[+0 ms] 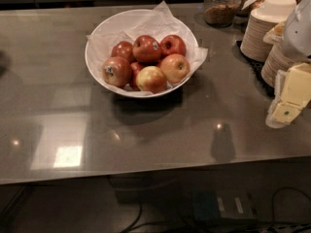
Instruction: Pick apple from white bowl
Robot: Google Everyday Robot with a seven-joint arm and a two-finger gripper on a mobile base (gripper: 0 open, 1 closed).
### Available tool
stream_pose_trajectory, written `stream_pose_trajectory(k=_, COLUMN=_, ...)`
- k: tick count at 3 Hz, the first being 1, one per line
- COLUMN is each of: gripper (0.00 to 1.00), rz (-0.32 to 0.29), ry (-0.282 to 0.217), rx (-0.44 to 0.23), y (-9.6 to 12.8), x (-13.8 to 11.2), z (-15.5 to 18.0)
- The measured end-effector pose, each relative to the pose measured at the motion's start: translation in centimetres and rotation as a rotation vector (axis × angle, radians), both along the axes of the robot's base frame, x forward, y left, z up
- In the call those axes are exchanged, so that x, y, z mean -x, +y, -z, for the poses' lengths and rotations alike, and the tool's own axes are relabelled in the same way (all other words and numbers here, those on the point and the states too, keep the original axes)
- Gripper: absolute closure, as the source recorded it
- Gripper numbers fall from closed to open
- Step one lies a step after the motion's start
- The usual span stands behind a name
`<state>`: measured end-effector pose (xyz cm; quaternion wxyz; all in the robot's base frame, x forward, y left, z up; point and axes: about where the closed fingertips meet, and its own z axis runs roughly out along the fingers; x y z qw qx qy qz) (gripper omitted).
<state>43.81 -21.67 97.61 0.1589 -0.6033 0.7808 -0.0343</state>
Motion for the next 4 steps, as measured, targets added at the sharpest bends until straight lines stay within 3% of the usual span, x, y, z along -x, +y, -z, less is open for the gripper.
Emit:
stream_pose_trajectory(k=1, gripper=0.00, rz=-0.009, ry=-0.009, rx=-0.002, y=0.4, x=-0.5, z=-0.1)
stream_pose_trajectory(k=3, gripper=0.00, rz=-0.161, ry=-0.087, rx=-0.076, y=6.1, x=-5.4, z=-2.9)
stream_pose_trajectory(k=4, gripper=0.00, rz=-0.161, ry=-0.087, rx=-0.076, y=6.1, x=-5.4, z=-2.9)
